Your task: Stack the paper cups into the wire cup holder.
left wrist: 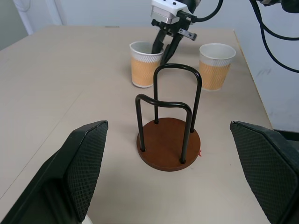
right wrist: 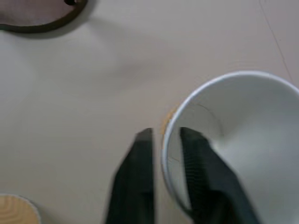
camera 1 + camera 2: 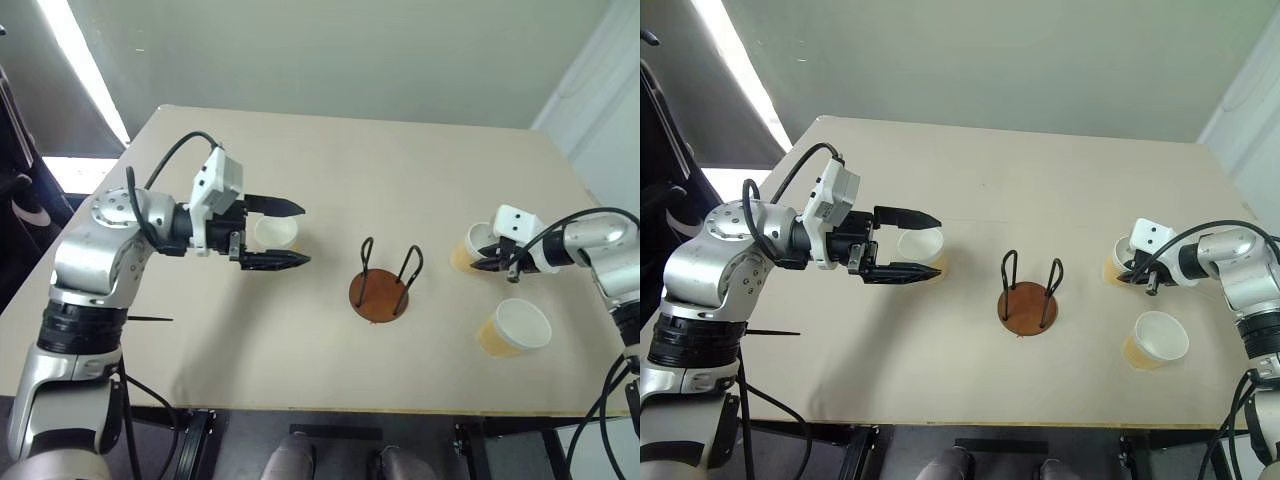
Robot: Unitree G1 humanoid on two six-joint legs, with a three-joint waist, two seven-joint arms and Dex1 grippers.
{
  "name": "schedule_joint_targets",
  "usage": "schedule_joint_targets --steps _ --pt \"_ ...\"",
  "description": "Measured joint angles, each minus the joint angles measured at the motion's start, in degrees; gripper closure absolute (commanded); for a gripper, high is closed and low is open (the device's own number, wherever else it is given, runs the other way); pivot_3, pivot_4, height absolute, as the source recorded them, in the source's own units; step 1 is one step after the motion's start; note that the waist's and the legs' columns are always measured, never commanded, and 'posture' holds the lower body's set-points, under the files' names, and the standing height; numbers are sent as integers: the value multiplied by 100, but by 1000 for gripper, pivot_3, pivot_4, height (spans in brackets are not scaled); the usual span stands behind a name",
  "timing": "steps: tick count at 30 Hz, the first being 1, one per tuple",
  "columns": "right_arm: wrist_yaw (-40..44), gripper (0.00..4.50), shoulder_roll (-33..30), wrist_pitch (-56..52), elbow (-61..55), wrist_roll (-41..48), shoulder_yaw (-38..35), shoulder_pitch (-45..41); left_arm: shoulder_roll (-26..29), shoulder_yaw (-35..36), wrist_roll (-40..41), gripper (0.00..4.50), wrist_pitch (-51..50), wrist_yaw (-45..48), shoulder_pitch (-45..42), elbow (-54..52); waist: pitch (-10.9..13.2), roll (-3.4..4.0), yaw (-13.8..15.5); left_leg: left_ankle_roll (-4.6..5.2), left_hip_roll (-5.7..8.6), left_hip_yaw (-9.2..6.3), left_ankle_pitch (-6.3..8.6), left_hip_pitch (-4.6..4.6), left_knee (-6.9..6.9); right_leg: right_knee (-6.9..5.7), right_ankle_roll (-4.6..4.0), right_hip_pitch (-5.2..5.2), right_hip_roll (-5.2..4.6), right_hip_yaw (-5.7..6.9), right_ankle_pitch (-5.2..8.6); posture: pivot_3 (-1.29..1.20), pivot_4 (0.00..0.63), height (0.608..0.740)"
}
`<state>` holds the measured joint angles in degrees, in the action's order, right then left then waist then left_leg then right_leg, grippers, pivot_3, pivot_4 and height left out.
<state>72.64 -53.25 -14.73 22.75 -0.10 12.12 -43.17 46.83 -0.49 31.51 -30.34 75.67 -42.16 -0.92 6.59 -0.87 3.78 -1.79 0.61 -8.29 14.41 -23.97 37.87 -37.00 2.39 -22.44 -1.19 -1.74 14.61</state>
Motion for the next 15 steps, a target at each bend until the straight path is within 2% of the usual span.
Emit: schedule_joint_targets --steps 6,15 --pt "193 4454 -75 -619 -806 440 -272 67 -1 -1 -5 0 9 20 -1 15 0 0 4 -1 0 0 0 -2 0 2 0 0 0 0 0 0 150 740" --pt "287 4454 -611 -1643 -2968 1152 -737 118 3 0 -8 0 21 27 -1 44 3 5 3 -3 -1 1 1 -1 -1 4 -1 0 1 -1 1 0 150 740"
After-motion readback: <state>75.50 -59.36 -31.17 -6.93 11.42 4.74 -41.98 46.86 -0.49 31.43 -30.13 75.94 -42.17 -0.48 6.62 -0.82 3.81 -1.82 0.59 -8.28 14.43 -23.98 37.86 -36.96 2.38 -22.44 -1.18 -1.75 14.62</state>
